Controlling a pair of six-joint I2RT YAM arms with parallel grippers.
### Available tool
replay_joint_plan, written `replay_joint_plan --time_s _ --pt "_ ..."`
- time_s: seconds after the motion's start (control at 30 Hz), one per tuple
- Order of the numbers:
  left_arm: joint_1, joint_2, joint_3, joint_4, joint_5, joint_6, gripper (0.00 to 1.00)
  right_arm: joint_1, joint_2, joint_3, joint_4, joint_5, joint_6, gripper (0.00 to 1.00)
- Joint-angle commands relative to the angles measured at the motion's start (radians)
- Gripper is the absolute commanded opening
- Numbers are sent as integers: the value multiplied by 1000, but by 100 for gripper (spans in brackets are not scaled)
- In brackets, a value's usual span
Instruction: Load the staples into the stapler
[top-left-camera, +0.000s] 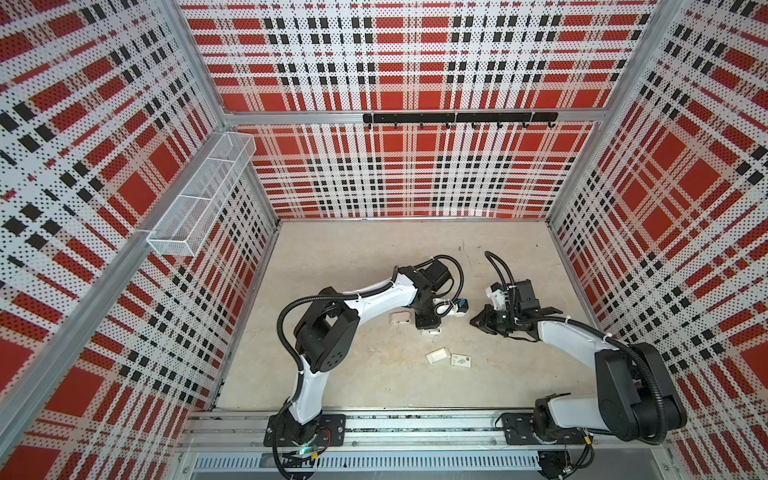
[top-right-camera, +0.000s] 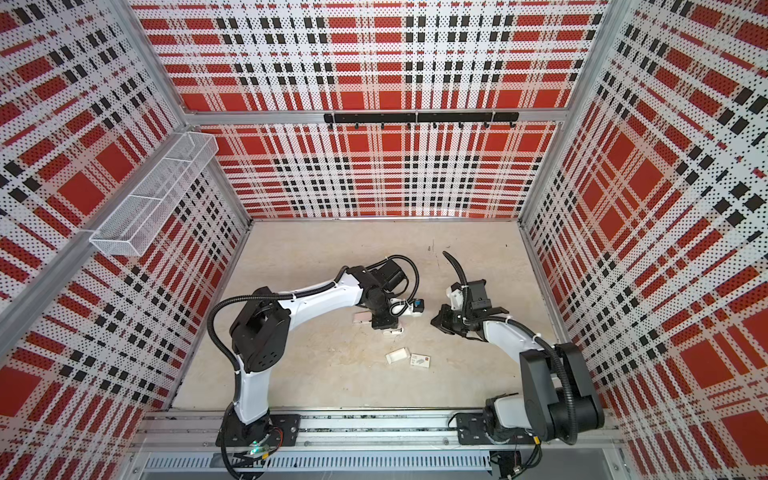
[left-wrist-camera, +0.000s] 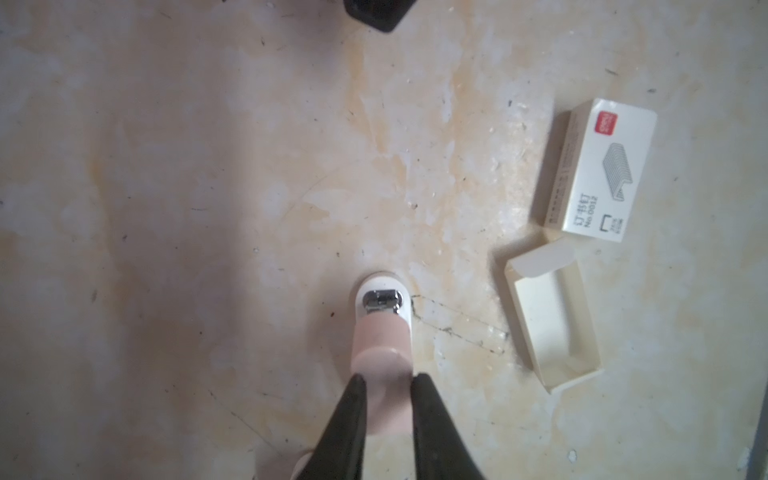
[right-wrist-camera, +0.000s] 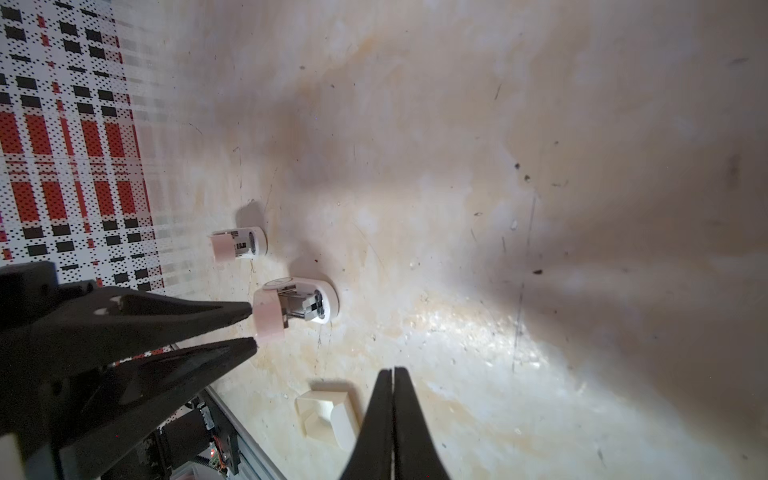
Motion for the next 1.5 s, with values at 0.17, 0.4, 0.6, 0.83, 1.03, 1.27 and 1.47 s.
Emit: replay_joint_plan --time_s 0.17,0.4,0.6,0.83,1.03,1.27,1.47 --pt "-9 47 39 7 -4 6 25 -5 4 -35 63 -28 -12 7" --pt "-13 70 51 2 -7 8 24 -5 15 -50 84 -37 -11 7" --pt "-17 81 58 1 -11 7 24 -5 15 -56 90 -40 -11 7" --pt "-29 105 69 -4 -26 13 24 -5 20 -61 100 -41 -10 6" --pt "-38 122 67 -7 -51 23 22 -5 21 -68 102 -40 -13 6" --pt "-38 129 47 -11 -74 32 21 -5 25 -68 105 -41 -16 6" --pt "-39 136 28 -15 -84 33 21 -5 25 -66 105 -36 -16 6"
